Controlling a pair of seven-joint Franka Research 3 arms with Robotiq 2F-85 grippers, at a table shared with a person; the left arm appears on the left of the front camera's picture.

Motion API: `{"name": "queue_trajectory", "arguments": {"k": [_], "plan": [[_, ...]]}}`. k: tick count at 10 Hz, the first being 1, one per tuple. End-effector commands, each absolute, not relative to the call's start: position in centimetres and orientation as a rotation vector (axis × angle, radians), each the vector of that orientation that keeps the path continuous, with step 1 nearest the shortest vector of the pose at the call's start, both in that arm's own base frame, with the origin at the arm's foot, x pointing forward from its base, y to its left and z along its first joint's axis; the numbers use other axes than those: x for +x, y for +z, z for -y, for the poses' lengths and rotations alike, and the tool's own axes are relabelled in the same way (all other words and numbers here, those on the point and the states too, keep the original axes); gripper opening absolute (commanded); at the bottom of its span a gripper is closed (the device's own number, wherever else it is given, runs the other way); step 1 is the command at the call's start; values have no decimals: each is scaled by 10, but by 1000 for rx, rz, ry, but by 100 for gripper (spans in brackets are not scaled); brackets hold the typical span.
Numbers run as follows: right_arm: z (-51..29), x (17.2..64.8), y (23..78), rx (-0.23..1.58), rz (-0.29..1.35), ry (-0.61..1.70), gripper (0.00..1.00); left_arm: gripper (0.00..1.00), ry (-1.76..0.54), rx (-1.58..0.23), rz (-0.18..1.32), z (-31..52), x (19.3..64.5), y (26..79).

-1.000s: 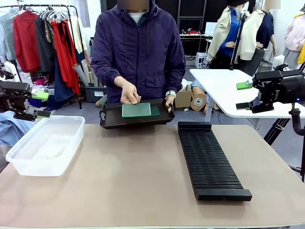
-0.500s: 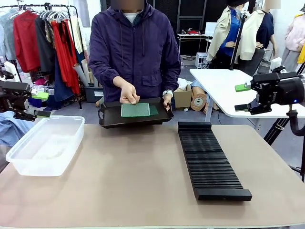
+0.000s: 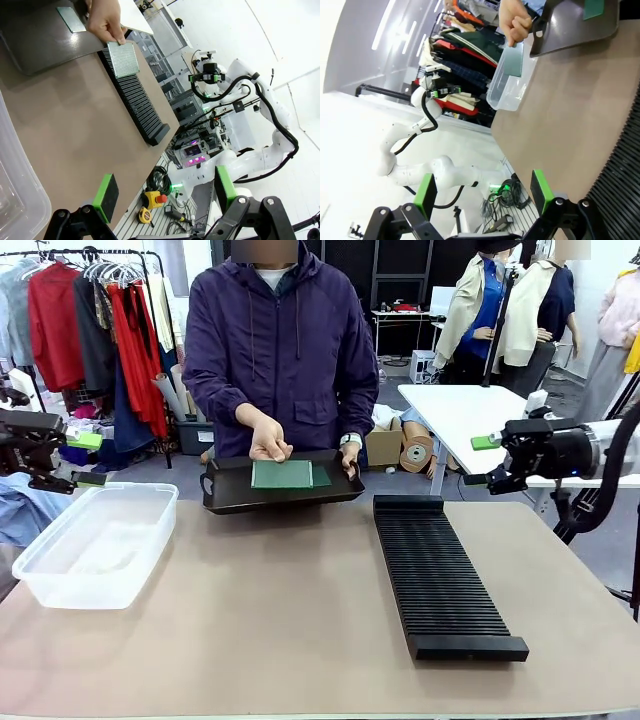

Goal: Sort PCBs into racks and boxes based on the side picked up.
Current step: Pick up the Blank PCB handed by the Human.

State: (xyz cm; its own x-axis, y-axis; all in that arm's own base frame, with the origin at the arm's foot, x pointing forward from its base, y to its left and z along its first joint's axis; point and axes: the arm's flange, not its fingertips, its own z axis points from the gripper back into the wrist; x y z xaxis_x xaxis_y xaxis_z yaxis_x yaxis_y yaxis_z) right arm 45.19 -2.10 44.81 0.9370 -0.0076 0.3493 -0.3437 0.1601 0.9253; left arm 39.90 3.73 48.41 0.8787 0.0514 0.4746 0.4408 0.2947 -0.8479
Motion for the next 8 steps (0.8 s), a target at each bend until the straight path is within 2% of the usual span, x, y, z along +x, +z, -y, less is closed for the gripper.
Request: {"name": "queue_trajectory", "arguments": {"k": [1, 8], "plan": [[17, 477, 439, 1457, 292, 240, 100, 100, -263, -1269, 455, -38, 398, 486], [-29, 519, 385, 1431, 241, 200, 100, 100, -263, -1269, 455, -38, 398, 486]]}}
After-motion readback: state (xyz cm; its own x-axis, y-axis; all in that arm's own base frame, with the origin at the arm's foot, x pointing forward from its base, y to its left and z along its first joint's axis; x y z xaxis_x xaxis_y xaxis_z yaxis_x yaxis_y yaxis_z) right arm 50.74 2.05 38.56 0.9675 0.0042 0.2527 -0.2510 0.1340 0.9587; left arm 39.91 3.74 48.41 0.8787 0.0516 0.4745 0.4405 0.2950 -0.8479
